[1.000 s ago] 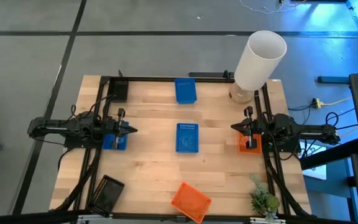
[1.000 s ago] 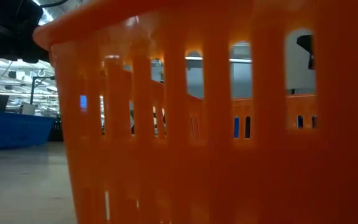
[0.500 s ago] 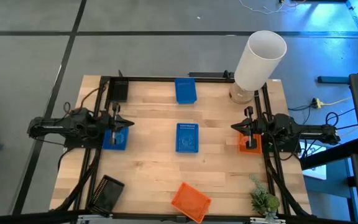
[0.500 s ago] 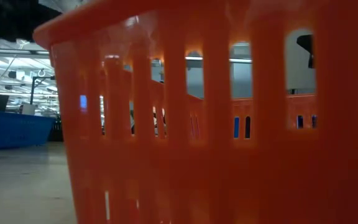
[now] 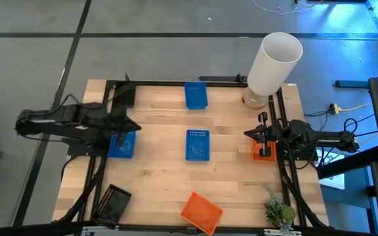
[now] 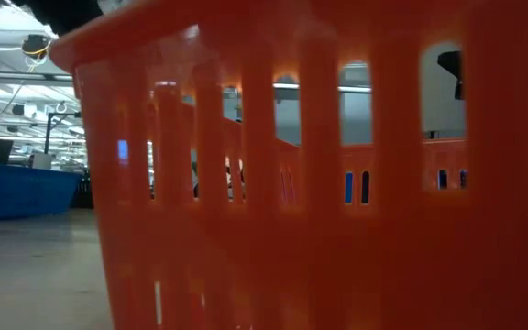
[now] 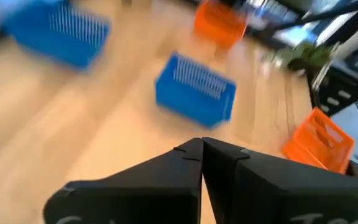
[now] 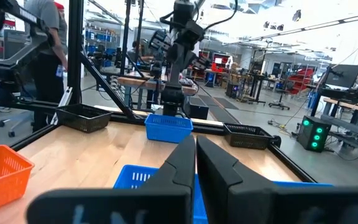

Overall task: Stack baskets by color
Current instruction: Stack the bottom left blue bin on the bottom right blue bin

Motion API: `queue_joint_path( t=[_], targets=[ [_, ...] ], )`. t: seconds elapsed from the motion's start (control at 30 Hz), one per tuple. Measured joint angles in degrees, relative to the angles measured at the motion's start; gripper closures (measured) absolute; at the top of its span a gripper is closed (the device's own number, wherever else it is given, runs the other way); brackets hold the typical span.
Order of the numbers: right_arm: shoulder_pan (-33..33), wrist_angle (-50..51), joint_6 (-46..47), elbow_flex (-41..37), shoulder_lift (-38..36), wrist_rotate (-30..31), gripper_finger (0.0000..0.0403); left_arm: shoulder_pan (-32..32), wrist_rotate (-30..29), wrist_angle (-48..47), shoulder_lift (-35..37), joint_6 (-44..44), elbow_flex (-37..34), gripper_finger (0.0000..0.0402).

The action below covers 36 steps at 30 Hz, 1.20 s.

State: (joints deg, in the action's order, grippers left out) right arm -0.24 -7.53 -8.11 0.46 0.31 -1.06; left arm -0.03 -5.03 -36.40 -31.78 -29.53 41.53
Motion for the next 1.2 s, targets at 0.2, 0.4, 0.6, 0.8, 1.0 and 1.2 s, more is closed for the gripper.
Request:
queue_joint_path(
  t=[0.2, 0.4, 0.6, 0.8, 1.0, 1.2],
  targets=[
    [0.00, -0.79, 0.03, -0.01, -0.01, 0.00, 0.0386, -0.01, 7.14, -0.44, -5.98, -8.33, 4.38, 0.0401],
    [-0.01, -1.84, 0.03, 0.00, -0.01, 0.00, 0.0386, 0.00, 8.29, 4.42, -6.86, -13.35, 4.38, 0.0401],
    [0.01, -2.16, 0.05, 0.00, -0.01, -0.02, 0.0386, 0.02, 7.18, 3.23, -6.91, -18.50, 4.38, 0.0401],
    [0.01, -2.14, -0.08, 0.01, -0.01, -0.02, 0.0386, 0.00, 10.50, 2.67, -6.90, -22.49, 4.38, 0.0401],
    [0.00, -2.14, -0.12, 0.00, -0.01, -0.02, 0.0386, 0.02, 10.37, -1.92, -6.91, -29.64, 4.38, 0.0369],
    [0.01, -2.12, -0.12, 0.01, -0.01, -0.02, 0.0386, 0.02, 10.55, -3.70, -8.60, -35.44, 4.29, 0.0317]
  ],
)
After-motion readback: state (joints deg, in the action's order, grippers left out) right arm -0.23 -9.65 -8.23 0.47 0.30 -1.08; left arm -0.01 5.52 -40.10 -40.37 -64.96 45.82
